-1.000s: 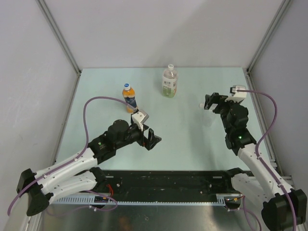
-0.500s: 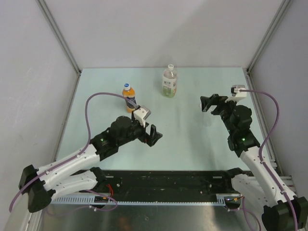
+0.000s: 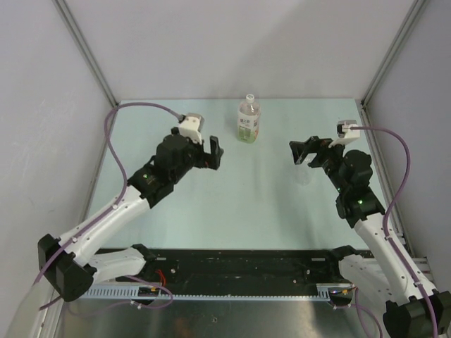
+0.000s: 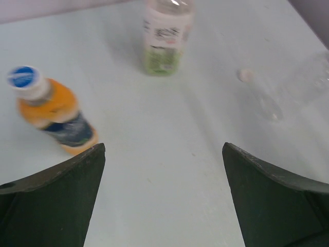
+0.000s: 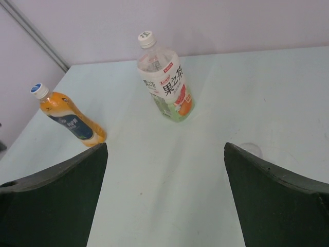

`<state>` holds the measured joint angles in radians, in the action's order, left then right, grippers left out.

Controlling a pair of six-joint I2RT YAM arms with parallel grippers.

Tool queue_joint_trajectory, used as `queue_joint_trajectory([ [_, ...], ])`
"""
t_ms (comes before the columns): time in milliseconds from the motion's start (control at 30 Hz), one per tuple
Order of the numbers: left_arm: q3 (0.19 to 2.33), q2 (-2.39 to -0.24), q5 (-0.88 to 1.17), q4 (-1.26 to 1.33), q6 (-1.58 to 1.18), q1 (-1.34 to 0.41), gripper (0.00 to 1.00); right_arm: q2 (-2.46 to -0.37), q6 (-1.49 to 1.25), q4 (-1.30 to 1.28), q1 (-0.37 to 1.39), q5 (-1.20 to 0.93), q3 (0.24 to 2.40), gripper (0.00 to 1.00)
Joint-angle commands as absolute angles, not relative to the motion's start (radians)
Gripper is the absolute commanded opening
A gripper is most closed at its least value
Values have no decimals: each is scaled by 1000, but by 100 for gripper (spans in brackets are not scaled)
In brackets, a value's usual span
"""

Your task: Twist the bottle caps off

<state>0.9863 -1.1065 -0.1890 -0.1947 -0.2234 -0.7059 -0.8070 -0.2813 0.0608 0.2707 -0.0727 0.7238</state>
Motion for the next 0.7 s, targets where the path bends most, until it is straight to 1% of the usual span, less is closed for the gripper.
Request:
queue_joint_trajectory([
  [0, 1078, -1130, -298, -248, -198, -607, 99, -789, -294, 49, 263, -100, 779, 99],
  [233, 1133, -1199, -265, -266, -183, -445, 99, -792, -309, 46, 255, -109, 779, 99],
  [467, 1209, -1340, -275, -263, -146, -385, 97, -807, -318, 44, 253, -118, 778, 99],
  [667, 1289, -1487, -257, -261, -120, -375, 87, -796, -316, 32, 251, -107, 779, 99],
])
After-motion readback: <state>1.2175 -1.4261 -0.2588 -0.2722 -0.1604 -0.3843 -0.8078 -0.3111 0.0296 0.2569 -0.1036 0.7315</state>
